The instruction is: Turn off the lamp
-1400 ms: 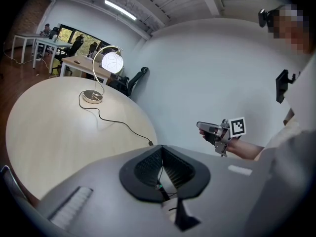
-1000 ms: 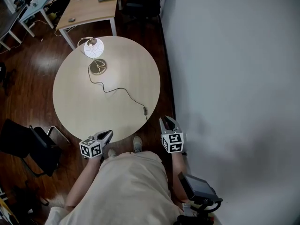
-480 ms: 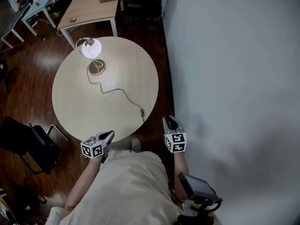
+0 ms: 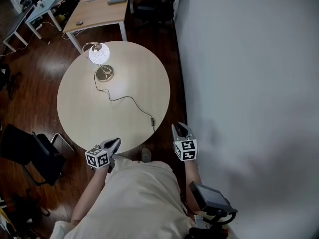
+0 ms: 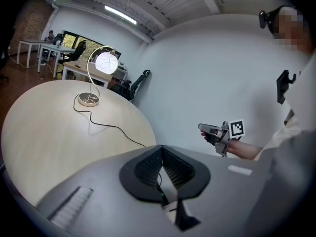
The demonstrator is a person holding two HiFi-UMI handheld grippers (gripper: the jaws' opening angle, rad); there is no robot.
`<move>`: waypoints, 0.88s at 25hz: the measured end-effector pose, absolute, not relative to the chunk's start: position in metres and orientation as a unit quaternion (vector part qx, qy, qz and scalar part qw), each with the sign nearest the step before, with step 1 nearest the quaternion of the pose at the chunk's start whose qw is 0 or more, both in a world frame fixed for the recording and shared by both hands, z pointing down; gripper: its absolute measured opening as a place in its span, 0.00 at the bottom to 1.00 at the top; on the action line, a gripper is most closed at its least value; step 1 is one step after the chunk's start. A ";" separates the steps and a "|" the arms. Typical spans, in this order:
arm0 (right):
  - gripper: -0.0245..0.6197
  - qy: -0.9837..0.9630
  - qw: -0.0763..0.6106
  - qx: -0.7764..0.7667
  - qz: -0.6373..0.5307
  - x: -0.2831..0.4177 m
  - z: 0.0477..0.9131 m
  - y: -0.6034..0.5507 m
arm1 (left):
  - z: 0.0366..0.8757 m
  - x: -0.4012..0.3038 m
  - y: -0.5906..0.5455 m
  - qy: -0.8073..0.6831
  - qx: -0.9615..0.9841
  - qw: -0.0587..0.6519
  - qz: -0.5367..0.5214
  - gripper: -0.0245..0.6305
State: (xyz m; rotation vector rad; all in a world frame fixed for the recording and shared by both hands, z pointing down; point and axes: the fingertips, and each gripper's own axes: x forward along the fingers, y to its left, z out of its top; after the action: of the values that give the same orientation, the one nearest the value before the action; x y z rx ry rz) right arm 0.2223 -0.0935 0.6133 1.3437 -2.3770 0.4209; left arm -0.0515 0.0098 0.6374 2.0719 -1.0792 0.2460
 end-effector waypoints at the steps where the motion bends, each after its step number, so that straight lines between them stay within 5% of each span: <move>1: 0.15 -0.845 0.190 0.477 0.151 0.221 0.614 -0.093 | 0.637 -0.053 0.011 -0.423 0.813 0.388 0.097 0.04; 22: 0.15 -0.811 0.219 0.515 0.168 0.137 0.613 -0.069 | 0.645 -0.131 0.000 -0.358 0.836 0.402 0.107 0.04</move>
State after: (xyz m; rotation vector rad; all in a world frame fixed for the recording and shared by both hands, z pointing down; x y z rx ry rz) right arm 0.1365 -0.0689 0.6134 1.4254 -2.2455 0.4652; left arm -0.1308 0.0005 0.6446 2.1130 -0.9038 0.2703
